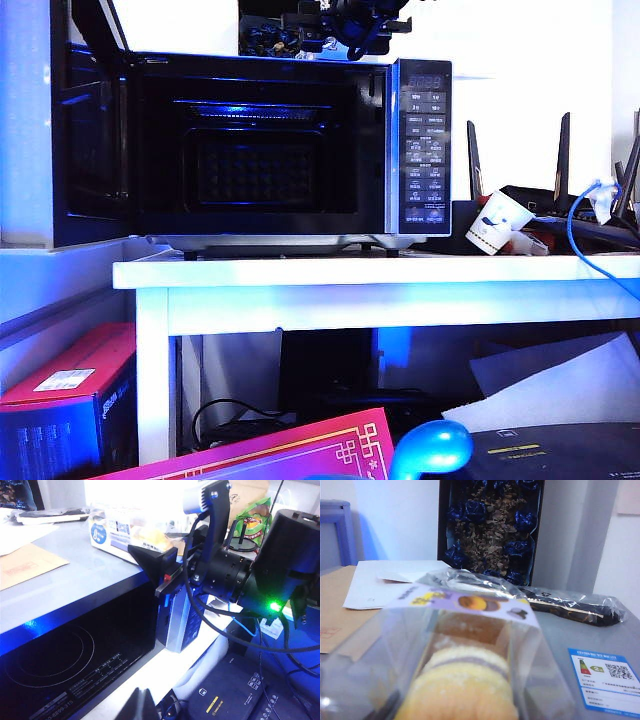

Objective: Open the microwave door, place the box of snacks from the top of the microwave inside, then close the microwave door.

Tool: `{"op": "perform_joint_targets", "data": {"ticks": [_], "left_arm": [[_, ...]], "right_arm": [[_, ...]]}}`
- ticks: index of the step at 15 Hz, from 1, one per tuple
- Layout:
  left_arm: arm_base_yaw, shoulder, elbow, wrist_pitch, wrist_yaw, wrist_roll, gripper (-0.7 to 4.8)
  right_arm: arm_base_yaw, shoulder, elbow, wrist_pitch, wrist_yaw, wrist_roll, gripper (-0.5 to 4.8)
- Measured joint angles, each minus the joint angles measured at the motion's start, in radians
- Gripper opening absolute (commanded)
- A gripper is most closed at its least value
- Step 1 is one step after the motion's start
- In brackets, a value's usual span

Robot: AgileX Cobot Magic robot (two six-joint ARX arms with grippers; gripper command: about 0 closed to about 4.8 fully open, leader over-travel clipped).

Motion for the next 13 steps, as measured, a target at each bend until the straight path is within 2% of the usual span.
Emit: {"op": "perform_joint_targets", "data": {"ticks": [3,8,13], "left_arm": [[0.000,0.000,0.000,0.000,0.000,0.000,-0.05],[0.000,0.000,0.000,0.000,0.000,0.000,-0.05],[0.000,0.000,0.000,0.000,0.000,0.000,-0.05]], "right_arm": [[0.000,0.000,-0.003,0.024,0.002,0.000,2.73],[0.000,-0.051,-0.007,-0.026,0.003,-0.005,2.73],[0.000,-0.196,-0.005,-0.225,0.001,-0.027,2.73]]}}
